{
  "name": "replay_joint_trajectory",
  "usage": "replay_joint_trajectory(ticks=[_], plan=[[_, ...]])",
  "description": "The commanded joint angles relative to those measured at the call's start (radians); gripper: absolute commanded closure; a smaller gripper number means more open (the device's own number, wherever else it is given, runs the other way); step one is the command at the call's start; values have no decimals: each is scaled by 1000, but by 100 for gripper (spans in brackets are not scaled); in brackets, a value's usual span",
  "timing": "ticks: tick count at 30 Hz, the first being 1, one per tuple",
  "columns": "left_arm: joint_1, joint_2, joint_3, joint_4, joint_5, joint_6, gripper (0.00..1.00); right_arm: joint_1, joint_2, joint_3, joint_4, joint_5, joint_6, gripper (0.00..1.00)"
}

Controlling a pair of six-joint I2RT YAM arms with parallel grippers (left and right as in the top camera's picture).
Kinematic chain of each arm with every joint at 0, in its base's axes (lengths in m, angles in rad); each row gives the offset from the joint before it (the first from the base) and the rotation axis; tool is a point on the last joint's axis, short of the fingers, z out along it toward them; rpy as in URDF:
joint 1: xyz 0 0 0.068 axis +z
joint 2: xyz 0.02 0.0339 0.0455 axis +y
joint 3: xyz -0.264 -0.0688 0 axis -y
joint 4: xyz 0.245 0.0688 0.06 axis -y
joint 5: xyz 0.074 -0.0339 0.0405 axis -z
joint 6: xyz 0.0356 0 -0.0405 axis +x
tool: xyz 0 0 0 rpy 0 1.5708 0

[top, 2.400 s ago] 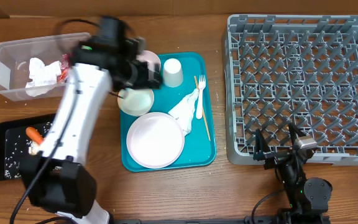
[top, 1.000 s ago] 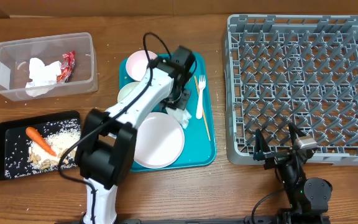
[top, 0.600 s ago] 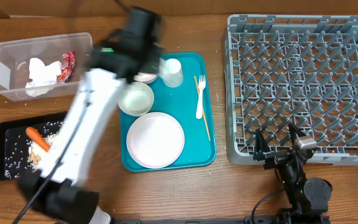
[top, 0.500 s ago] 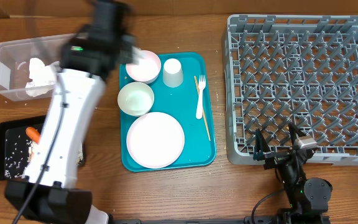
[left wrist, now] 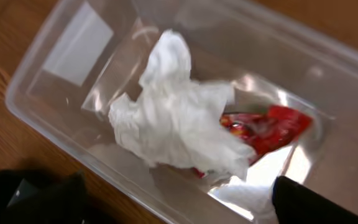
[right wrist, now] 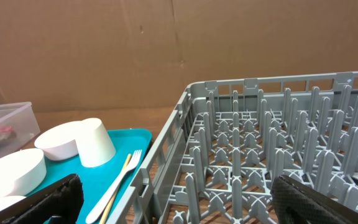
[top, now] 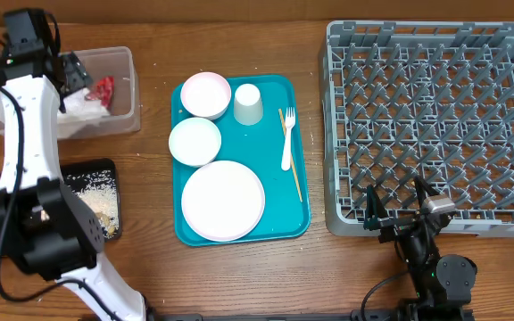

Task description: Sort waste into correct bins and load items into the dishwasher rack

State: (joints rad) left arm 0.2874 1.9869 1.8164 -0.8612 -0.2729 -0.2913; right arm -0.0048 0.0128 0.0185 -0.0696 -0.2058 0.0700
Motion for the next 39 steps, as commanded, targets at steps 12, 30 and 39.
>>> replay_joint_trajectory(ticks=[12,30,39], plan=[[-81,-122,14,-196,321,-1,0,5,-10,-10,5,3,-7,0],[-636,-201,-16,-439,326,26,0,5,-10,-10,5,3,-7,0],[-759,-26,-16,-431,332,22,0,5,-10,-10,5,3,-7,0]])
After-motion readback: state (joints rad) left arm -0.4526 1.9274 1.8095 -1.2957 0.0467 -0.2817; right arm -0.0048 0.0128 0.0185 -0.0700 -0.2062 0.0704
